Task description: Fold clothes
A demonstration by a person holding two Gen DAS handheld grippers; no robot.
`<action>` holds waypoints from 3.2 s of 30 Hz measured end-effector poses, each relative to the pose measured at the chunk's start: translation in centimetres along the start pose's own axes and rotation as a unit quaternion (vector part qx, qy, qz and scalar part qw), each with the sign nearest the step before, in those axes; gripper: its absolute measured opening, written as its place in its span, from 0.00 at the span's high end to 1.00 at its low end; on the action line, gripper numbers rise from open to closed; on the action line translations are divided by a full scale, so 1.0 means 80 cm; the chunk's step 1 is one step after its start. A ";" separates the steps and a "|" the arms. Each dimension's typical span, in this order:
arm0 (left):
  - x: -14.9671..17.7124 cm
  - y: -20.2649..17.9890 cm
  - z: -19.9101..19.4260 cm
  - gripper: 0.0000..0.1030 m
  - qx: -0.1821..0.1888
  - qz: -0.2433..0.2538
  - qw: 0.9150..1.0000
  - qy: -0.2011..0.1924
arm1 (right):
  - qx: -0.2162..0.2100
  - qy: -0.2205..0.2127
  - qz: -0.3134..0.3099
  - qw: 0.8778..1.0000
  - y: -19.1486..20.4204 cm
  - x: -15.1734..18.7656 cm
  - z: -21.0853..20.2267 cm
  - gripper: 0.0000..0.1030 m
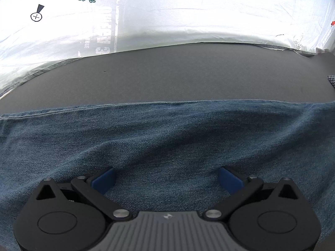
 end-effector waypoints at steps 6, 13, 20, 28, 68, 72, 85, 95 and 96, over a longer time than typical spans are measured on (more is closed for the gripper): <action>0.002 0.003 0.002 0.00 0.003 0.003 1.000 0.003 | 0.025 -0.036 0.058 0.997 -0.037 -0.040 0.006 0.01; 0.001 0.006 0.005 0.00 0.005 0.005 1.000 0.007 | 0.027 -0.038 0.066 0.997 -0.038 -0.072 0.029 0.01; -0.002 0.010 0.004 0.00 0.005 0.006 1.000 -0.001 | -0.012 0.006 0.027 1.000 -0.007 -0.030 0.023 0.01; -0.002 0.000 0.001 0.00 0.002 0.004 1.000 -0.003 | -0.031 0.006 0.090 0.995 -0.014 -0.038 0.020 0.01; -0.009 0.009 0.005 0.00 0.005 0.007 1.000 0.005 | 0.007 0.127 0.012 0.992 -0.096 0.041 -0.029 0.01; -0.010 0.007 0.006 0.00 -0.005 -0.008 1.000 0.023 | -0.082 0.134 0.071 0.985 -0.117 0.024 -0.059 0.01; -0.061 -0.121 -0.062 0.00 -0.012 0.015 1.000 -0.004 | -0.066 0.097 0.271 0.955 -0.330 -0.017 0.099 0.14; -0.053 -0.166 -0.057 0.00 -0.030 0.013 0.999 0.030 | -0.126 0.130 0.282 0.942 -0.352 -0.053 0.292 0.42; -0.050 -0.161 -0.058 0.00 -0.037 0.009 0.999 0.033 | -0.135 0.126 0.289 0.939 -0.350 -0.053 0.291 0.65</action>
Point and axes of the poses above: each gripper's, at about its wrist camera, not at the fingertips, and z roughly the way its jaws point, y to its left, x to its underside, the point moved 10 cm from there along z, roughly the way its jaws point, and after that the axes turned 13 degrees about z, right-handed, at the moved point
